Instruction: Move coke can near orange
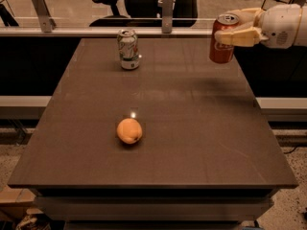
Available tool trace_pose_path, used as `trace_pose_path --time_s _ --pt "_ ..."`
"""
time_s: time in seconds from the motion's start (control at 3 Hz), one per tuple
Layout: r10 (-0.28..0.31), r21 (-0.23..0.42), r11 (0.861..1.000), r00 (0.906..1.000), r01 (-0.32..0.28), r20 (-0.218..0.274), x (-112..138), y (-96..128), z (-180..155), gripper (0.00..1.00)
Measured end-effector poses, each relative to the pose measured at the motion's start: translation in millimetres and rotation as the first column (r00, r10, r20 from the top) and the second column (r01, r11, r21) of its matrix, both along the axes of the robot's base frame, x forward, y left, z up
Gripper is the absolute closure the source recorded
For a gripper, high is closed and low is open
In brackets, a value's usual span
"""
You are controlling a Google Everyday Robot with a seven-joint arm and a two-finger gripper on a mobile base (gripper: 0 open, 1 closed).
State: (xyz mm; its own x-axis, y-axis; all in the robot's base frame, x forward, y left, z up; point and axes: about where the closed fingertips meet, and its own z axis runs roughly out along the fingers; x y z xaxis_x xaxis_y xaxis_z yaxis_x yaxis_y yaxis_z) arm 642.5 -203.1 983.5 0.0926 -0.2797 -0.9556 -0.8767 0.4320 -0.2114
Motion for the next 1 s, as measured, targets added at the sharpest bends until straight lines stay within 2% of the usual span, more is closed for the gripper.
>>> trace_pose_path --time_s 0.33,0.67,1.0 --pt "0.085 -0.023 0.996 0.9963 -0.085 0.011 -24.1 16.2 26.3 1.0" --pt "0.177 -0.015 0.984 0.9842 -0.177 -0.008 -41.0 34.8 40.5 1.0" --pt "0.267 0.005 0.964 0.9631 -0.267 -0.036 -53.8 55.9 47.0 1.0"
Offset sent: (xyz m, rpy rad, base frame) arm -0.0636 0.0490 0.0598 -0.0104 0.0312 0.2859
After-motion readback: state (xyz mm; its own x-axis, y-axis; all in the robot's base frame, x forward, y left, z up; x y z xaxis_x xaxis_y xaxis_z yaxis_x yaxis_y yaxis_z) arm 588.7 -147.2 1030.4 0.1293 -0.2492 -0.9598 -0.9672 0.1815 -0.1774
